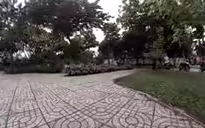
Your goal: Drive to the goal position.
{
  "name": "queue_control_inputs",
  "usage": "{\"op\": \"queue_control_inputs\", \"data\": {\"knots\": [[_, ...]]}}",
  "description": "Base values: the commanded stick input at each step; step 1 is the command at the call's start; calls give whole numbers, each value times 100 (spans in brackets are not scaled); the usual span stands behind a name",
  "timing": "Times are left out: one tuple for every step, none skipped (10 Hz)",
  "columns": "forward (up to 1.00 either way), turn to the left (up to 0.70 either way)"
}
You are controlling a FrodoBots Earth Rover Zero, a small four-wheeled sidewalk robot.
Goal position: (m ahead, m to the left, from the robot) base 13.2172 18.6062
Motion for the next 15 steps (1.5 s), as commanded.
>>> {"op": "queue_control_inputs", "data": {"knots": [[70, 27], [70, 6], [70, 0], [70, 0], [70, 0], [70, 0], [70, 8], [70, 27], [70, 27], [70, 15], [70, 0], [70, 0], [70, 0], [70, 0], [70, 0]]}}
